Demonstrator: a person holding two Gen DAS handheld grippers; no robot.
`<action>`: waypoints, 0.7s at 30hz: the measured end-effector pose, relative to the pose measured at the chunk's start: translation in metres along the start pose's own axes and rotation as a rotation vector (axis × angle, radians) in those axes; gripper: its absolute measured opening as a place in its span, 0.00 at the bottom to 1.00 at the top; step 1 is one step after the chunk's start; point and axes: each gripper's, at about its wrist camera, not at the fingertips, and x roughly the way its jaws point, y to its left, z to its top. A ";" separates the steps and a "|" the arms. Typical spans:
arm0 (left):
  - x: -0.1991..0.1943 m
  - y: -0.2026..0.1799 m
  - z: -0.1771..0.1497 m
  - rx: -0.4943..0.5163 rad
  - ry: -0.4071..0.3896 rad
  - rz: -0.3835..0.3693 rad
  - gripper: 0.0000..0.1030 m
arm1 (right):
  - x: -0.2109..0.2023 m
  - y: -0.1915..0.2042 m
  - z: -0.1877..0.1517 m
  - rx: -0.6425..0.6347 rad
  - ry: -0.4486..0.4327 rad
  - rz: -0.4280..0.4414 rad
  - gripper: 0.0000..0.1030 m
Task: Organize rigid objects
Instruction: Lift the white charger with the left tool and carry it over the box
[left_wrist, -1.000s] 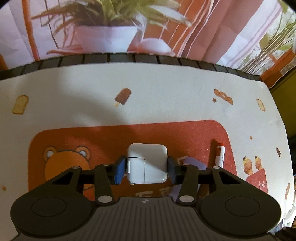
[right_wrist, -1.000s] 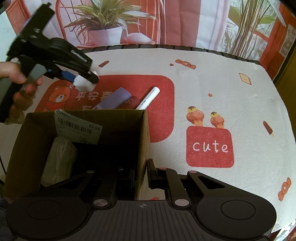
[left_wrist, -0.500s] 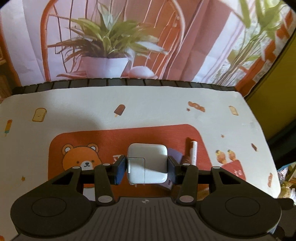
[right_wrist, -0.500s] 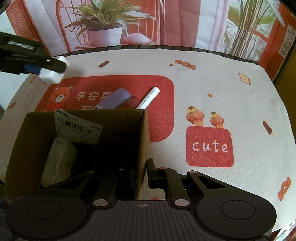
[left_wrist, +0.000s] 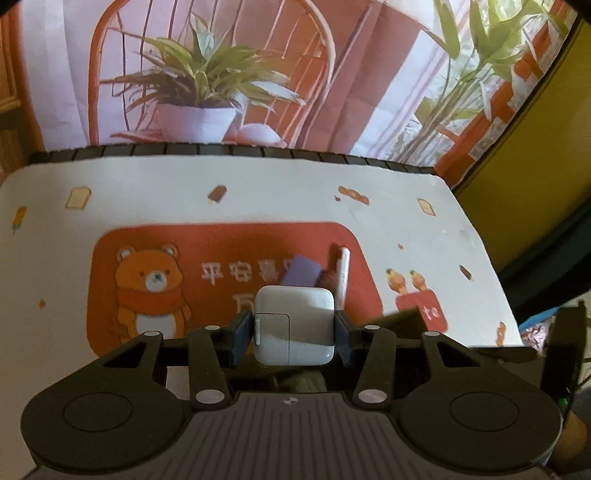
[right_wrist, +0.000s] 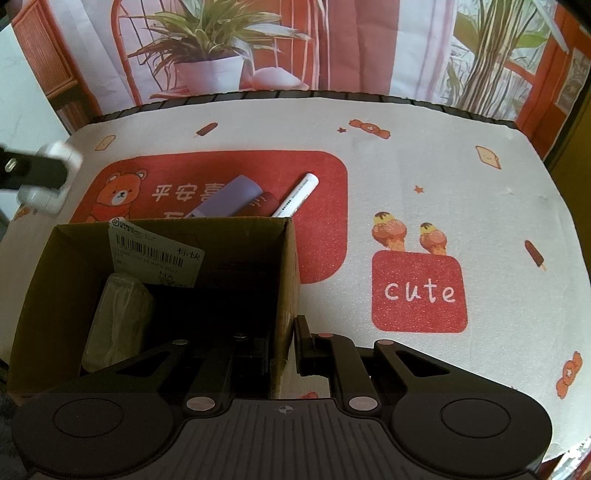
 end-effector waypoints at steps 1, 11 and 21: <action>-0.001 -0.002 -0.003 0.004 0.006 -0.009 0.48 | 0.000 0.000 0.000 0.000 0.000 0.000 0.11; 0.025 -0.023 -0.018 0.012 0.120 -0.108 0.48 | -0.002 -0.001 0.001 -0.003 -0.002 0.002 0.11; 0.065 -0.038 -0.020 0.038 0.269 -0.207 0.48 | -0.003 0.000 0.000 -0.013 -0.003 -0.001 0.11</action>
